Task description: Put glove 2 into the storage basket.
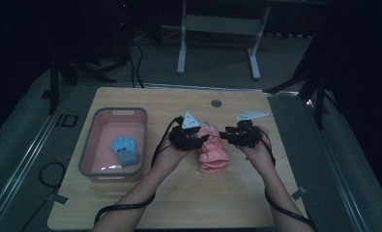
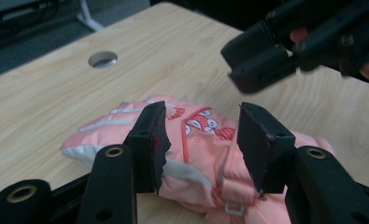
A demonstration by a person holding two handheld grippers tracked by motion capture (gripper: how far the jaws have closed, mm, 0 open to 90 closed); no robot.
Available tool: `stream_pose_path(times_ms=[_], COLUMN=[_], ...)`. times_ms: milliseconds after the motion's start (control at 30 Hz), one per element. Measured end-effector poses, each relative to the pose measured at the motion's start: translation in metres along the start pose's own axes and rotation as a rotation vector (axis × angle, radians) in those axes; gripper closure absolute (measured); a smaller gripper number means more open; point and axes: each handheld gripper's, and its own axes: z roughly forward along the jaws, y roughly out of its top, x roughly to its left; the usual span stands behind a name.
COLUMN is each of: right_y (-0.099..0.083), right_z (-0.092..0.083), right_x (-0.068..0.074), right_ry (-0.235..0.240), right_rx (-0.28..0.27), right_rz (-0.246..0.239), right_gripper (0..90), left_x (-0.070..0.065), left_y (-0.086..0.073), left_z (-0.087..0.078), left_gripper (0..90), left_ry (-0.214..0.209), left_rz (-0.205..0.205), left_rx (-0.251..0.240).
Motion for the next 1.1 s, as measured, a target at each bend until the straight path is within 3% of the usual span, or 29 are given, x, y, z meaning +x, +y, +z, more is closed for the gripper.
stream_pose_path(times_ms=[67, 100, 233, 300, 400, 500, 633, 733, 900, 967, 1100], right_y=[0.0, -0.002, -0.007, -0.01, -0.017, -0.024, -0.032, -0.038, -0.041, -0.041, -0.04], right_z=[0.003, 0.012, 0.026, 0.033, 0.042, 0.053, 0.061, 0.067, 0.071, 0.071, 0.069], right_x=[0.001, 0.003, 0.003, 0.001, -0.004, -0.008, -0.022, -0.028, -0.031, -0.031, -0.023], right_ry=[-0.002, 0.02, 0.018, 0.024, 0.039, 0.019, 0.088, 0.135, 0.163, 0.175, 0.151], right_rx=[0.006, 0.026, 0.063, 0.092, 0.132, 0.203, 0.237, 0.243, 0.247, 0.247, 0.216], right_rz=[-0.003, -0.002, 0.01, 0.041, 0.093, 0.121, 0.274, 0.336, 0.348, 0.357, 0.34], right_gripper=[59.8, 52.8, 47.9, 46.5, 43.1, 38.9, 36.6, 36.5, 42.1, 49.8, 63.5], left_x=[0.0, 0.0, 0.0, 0.006, 0.012, 0.016, 0.025, 0.027, 0.03, 0.03, 0.028], left_y=[0.0, -0.004, -0.015, -0.02, -0.028, -0.039, -0.048, -0.052, -0.053, -0.052, -0.051], left_z=[0.0, 0.014, 0.03, 0.037, 0.046, 0.058, 0.065, 0.069, 0.076, 0.076, 0.075], left_gripper=[52.5, 46.9, 24.3, 23.6, 23.6, 23.6, 23.7, 28.4, 38.1, 42.6, 59.4], left_ry=[0.0, 0.008, 0.059, 0.042, 0.003, -0.045, -0.116, -0.14, -0.187, -0.193, -0.187], left_rz=[0.0, -0.043, -0.104, -0.174, -0.237, -0.299, -0.38, -0.398, -0.402, -0.397, -0.397], left_rx=[0.0, 0.073, 0.165, 0.192, 0.23, 0.257, 0.245, 0.241, 0.239, 0.239, 0.218])
